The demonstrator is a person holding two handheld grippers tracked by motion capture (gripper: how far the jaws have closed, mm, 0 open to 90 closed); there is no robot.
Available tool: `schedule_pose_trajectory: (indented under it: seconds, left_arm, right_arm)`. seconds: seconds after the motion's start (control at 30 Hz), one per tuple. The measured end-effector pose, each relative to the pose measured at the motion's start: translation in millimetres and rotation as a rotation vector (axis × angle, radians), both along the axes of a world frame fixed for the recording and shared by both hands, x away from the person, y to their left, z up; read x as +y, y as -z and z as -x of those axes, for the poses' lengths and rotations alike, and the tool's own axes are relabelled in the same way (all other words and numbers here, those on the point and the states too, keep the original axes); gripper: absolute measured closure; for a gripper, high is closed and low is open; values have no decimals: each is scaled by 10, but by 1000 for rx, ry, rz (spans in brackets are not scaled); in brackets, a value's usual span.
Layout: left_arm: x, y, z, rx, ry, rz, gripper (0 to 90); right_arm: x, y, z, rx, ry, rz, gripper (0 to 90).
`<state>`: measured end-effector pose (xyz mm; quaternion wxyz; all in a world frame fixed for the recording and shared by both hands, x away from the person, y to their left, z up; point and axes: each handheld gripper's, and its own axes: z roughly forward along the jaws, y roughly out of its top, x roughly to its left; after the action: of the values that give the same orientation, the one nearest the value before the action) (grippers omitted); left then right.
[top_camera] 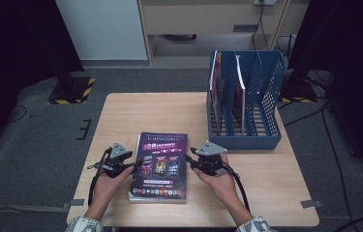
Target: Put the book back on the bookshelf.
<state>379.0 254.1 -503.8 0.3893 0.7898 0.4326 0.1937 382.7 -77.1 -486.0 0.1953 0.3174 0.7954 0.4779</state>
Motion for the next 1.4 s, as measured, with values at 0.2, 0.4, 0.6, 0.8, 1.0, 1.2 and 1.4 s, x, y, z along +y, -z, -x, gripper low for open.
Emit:
schedule_pose_trajectory:
  seconds: [0.2,0.4,0.6,0.8,1.0,1.2,1.4]
  left_arm:
    - [-19,36,-15,14,12,1,425]
    - [-53,83,-54,35,24,-13,432]
    - [-71,94,-74,38,39,-4,444]
    - [-135,107,-91,33,70,0,447]
    - [-167,120,-102,28,84,0,402]
    - [-168,127,-99,28,87,5,389]
    - [-171,129,-96,24,86,4,388]
  right_arm:
    - [4,26,-6,19,2,4,584]
    - [-1,53,-21,44,3,9,538]
    - [7,70,-22,64,-12,15,459]
    - [51,148,-30,108,-40,30,384]
    - [52,224,-55,176,-54,20,244]
    - [47,340,-115,268,-58,-6,160]
    - [59,418,-159,316,-67,-28,138]
